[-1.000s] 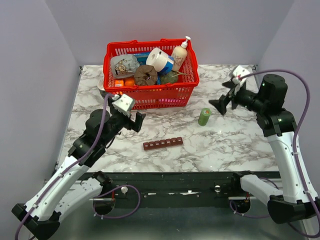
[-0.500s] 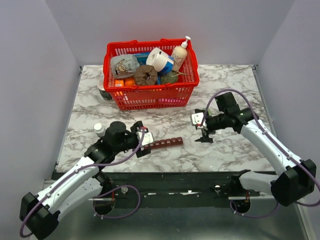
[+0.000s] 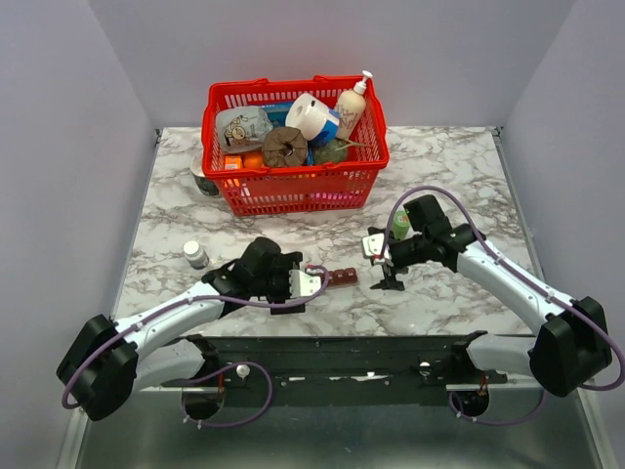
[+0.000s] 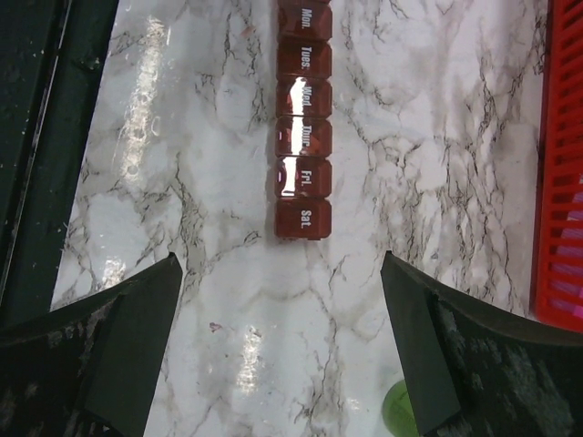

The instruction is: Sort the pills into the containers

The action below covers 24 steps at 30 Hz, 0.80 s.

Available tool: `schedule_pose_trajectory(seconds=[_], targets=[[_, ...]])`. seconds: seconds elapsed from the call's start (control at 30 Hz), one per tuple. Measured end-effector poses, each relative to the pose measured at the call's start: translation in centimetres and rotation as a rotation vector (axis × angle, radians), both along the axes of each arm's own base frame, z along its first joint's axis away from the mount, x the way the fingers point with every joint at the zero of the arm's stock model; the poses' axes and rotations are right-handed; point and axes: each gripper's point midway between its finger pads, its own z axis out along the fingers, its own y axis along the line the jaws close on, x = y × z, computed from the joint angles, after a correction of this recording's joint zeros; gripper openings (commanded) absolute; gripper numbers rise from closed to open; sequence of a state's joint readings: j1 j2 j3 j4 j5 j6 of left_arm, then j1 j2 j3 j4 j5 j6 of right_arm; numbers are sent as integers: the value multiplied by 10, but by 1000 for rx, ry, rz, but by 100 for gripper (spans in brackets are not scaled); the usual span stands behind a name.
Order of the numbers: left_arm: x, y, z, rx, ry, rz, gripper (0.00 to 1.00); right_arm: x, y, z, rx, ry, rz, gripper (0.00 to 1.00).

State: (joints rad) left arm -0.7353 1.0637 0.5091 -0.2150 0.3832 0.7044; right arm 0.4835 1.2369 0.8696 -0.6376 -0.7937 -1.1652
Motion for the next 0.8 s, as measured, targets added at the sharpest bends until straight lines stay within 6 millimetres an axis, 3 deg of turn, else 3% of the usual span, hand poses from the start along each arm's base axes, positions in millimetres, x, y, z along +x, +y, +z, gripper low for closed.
schedule_pose_trajectory(seconds=[0.53,0.8], targets=[[12,6,-24,91,-16,7,91,4,5,-9,23,-15,-14,100],[10,7,-41,130,32,7,84,5,5,-9,27,-14,-19,100]])
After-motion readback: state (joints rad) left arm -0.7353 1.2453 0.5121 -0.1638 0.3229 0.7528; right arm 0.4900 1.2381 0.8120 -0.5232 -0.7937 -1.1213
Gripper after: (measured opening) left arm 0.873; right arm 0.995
